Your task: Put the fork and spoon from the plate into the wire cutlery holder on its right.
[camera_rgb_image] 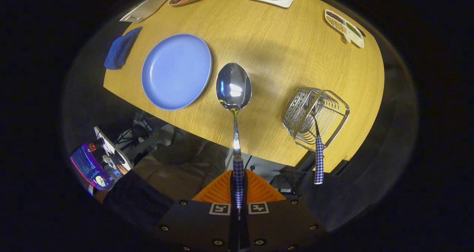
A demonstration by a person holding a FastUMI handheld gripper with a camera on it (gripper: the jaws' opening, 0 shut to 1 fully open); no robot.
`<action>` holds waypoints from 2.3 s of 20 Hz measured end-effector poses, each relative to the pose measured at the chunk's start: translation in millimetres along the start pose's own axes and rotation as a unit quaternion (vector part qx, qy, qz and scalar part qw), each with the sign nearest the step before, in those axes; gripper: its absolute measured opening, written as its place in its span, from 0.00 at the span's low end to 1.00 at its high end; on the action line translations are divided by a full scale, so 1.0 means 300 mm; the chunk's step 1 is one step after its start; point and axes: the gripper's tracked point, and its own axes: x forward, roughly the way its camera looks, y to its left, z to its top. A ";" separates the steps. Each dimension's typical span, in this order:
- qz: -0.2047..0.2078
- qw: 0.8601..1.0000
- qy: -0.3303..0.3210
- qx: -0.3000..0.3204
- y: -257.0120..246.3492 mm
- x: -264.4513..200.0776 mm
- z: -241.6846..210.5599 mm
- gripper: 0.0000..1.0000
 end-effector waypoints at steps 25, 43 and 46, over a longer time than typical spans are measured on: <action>0.027 0.990 0.039 0.130 -0.238 -0.041 -0.096 0.03; 0.006 0.973 0.157 0.170 -0.273 0.024 -0.027 0.03; 0.001 0.970 0.175 0.166 -0.284 0.032 -0.001 0.03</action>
